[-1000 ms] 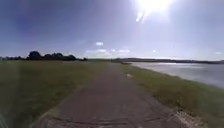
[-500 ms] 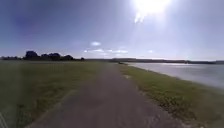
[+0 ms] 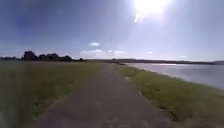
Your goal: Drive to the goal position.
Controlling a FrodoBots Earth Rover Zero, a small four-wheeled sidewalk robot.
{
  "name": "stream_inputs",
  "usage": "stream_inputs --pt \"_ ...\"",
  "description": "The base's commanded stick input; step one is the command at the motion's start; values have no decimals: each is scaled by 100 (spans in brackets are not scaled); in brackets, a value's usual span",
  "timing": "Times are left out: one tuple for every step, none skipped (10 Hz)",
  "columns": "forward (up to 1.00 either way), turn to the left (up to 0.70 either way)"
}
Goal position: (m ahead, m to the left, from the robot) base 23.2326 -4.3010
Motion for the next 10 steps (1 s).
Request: stream_inputs --pt "70 0" --pt "70 0" --pt "70 0" --pt "70 0" --pt "70 0" --pt "70 0" --pt "70 0" --pt "70 0" --pt "70 0" --pt "70 0"
